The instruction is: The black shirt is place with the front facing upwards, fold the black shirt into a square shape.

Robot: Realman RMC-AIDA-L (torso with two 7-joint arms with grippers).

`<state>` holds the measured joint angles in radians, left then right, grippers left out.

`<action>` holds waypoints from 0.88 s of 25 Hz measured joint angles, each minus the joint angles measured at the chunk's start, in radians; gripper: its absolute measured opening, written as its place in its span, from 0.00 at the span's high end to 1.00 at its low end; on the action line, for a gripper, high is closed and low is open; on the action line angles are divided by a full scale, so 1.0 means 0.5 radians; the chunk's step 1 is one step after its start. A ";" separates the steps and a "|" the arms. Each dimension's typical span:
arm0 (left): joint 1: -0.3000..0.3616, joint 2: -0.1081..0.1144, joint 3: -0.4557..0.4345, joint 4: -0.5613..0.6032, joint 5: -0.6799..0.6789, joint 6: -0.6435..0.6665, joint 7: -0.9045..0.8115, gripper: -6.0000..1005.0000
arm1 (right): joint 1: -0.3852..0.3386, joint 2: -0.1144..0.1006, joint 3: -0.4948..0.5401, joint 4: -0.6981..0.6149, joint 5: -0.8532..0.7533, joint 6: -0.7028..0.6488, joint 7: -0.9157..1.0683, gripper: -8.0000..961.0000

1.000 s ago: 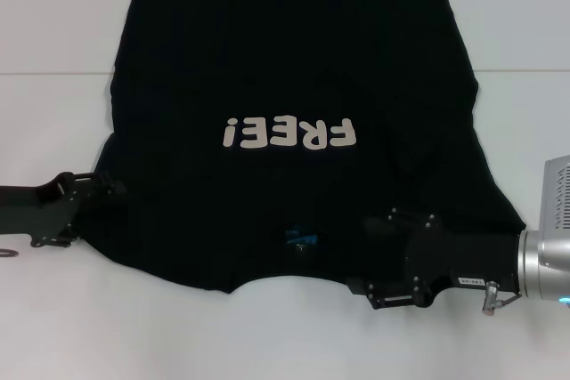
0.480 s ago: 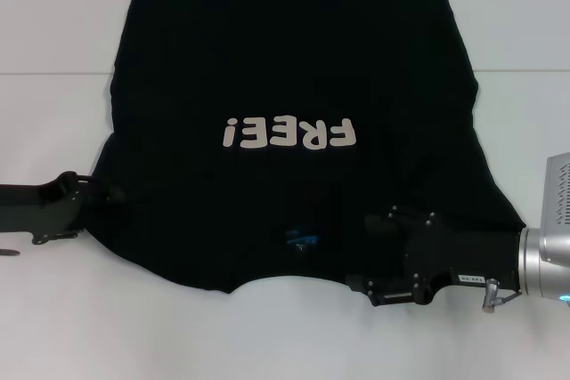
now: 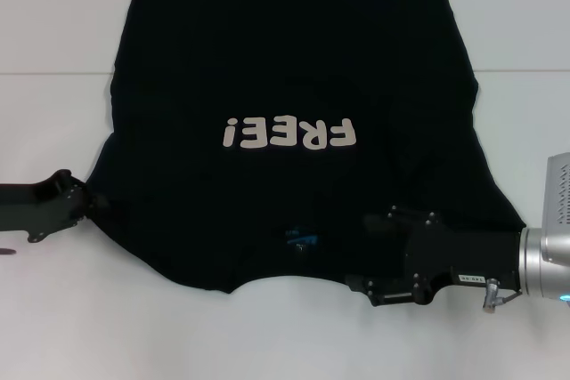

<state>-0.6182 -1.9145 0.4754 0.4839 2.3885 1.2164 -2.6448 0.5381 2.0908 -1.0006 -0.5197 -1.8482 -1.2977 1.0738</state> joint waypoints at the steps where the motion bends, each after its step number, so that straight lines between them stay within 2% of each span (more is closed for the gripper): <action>1: 0.000 0.000 0.000 0.000 0.000 -0.002 0.001 0.70 | -0.001 0.000 0.002 -0.003 0.000 0.000 0.000 0.00; 7: 0.000 0.000 0.001 -0.001 -0.001 -0.019 0.032 0.96 | -0.002 -0.003 0.032 -0.017 0.000 0.000 0.055 0.00; 10: 0.000 0.000 0.001 -0.003 -0.003 -0.020 0.055 0.97 | -0.005 -0.035 0.089 -0.109 -0.006 -0.014 0.367 0.00; 12: 0.000 0.000 0.000 -0.003 -0.017 -0.017 0.084 0.97 | -0.017 -0.091 0.109 -0.253 -0.017 -0.040 0.759 0.00; 16: 0.000 0.004 0.000 -0.002 -0.033 -0.002 0.136 0.97 | -0.015 -0.271 0.176 -0.584 -0.183 -0.215 1.858 0.00; 18: 0.000 0.007 0.000 -0.002 -0.041 0.006 0.168 0.97 | 0.046 -0.366 0.333 -0.684 -0.433 -0.383 2.420 0.00; 19: 0.000 0.008 0.000 -0.002 -0.047 0.012 0.185 0.97 | 0.078 -0.393 0.424 -0.705 -0.559 -0.458 2.613 0.00; 22: 0.000 0.010 0.001 0.000 -0.055 0.026 0.227 0.97 | 0.194 -0.432 0.750 -0.742 -0.971 -0.682 2.974 0.00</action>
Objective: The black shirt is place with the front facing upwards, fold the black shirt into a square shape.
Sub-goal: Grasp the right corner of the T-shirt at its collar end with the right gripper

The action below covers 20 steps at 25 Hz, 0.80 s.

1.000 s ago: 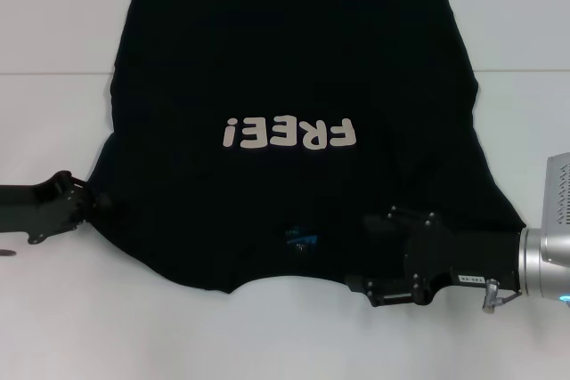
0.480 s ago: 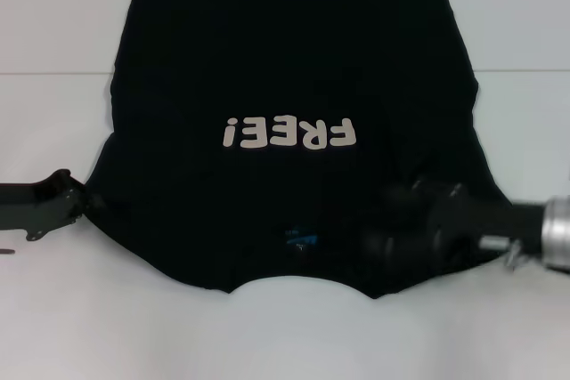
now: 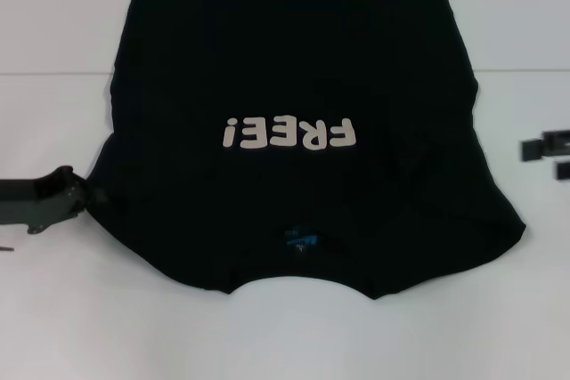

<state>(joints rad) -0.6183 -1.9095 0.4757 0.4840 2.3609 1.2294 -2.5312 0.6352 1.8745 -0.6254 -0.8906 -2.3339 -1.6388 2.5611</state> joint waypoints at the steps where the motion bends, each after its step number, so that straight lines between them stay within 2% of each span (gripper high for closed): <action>1: -0.001 0.001 0.001 0.001 0.000 0.002 0.010 0.97 | 0.023 -0.003 0.056 -0.019 -0.092 -0.029 0.032 0.00; 4: -0.011 0.004 0.002 0.003 -0.003 0.010 0.033 0.97 | 0.063 -0.004 0.124 -0.075 -0.368 -0.078 0.071 0.00; 7: -0.015 0.005 0.011 0.028 -0.004 0.020 0.041 0.97 | 0.069 0.004 0.109 -0.059 -0.457 -0.061 0.075 0.00; 11: -0.014 -0.001 0.014 0.053 -0.001 0.023 0.055 0.97 | 0.073 0.009 0.098 0.051 -0.479 0.028 0.055 0.00; 17: 0.001 -0.005 0.006 0.054 -0.003 0.012 0.085 0.97 | 0.137 -0.017 -0.015 0.387 -0.483 0.244 0.007 0.00; 20: 0.004 -0.008 0.003 0.054 -0.005 0.005 0.097 0.97 | 0.172 -0.001 -0.055 0.431 -0.485 0.303 -0.010 0.00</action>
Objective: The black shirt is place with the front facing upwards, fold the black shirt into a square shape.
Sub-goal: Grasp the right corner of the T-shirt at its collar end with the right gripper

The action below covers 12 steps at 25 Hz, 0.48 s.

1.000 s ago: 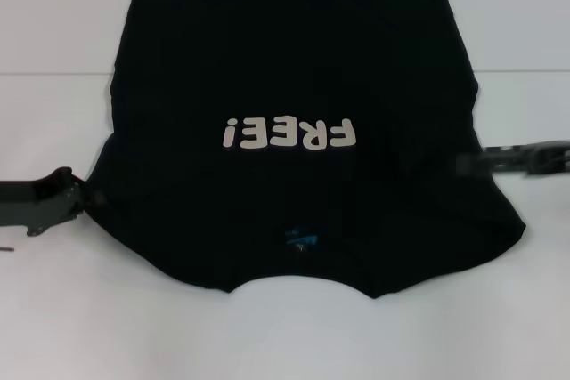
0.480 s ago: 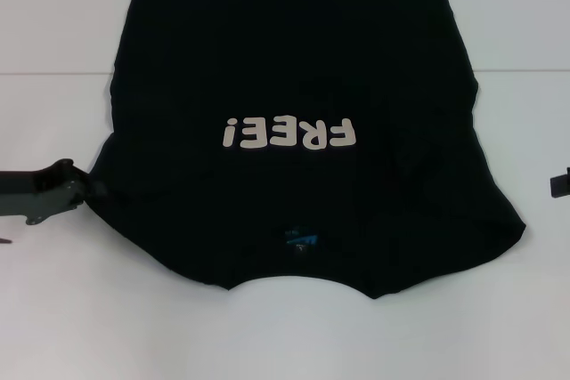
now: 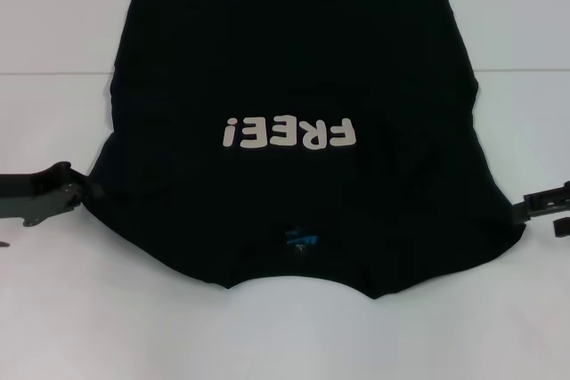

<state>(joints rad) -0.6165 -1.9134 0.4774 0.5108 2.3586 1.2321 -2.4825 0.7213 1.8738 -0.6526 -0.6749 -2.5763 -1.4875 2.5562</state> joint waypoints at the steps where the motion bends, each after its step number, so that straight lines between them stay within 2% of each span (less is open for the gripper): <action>1: 0.000 0.000 0.000 -0.001 0.000 -0.001 0.004 0.97 | 0.013 0.009 -0.021 0.011 -0.004 0.020 -0.003 0.00; 12: -0.001 -0.013 -0.001 -0.013 -0.002 -0.020 0.039 0.97 | 0.088 0.055 -0.159 0.174 -0.012 0.247 -0.016 0.01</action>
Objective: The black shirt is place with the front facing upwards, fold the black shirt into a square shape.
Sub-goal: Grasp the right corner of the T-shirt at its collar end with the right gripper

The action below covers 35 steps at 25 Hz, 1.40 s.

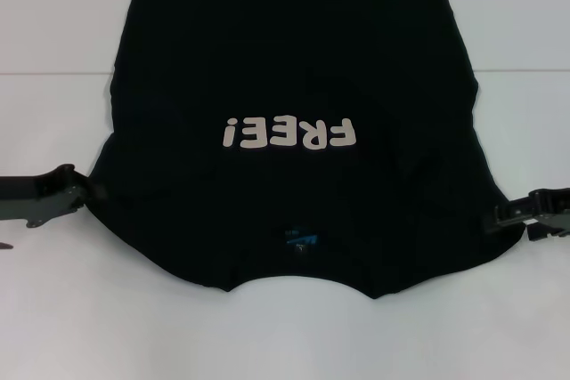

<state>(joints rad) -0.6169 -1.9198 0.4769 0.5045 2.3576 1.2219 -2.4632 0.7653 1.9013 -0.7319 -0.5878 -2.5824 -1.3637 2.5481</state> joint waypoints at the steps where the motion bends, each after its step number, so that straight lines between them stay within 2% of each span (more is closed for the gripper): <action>1: 0.000 -0.002 0.000 -0.001 0.000 -0.003 0.003 0.97 | 0.008 0.003 -0.008 0.013 0.000 0.020 -0.001 0.01; 16: 0.004 -0.011 0.000 -0.003 -0.014 -0.023 0.036 0.97 | 0.046 0.048 -0.055 0.068 -0.001 0.120 -0.004 0.03; 31: 0.004 -0.014 0.000 0.003 -0.021 -0.033 0.044 0.97 | 0.071 0.061 -0.068 0.093 0.028 0.144 -0.027 0.09; 35: 0.004 -0.015 0.000 0.001 -0.022 -0.040 0.055 0.97 | 0.071 0.077 -0.060 0.093 0.032 0.146 -0.036 0.10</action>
<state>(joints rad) -0.6151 -1.9275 0.4770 0.5049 2.3468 1.2021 -2.4360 0.8008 1.9400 -0.7617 -0.5415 -2.5664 -1.2909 2.5298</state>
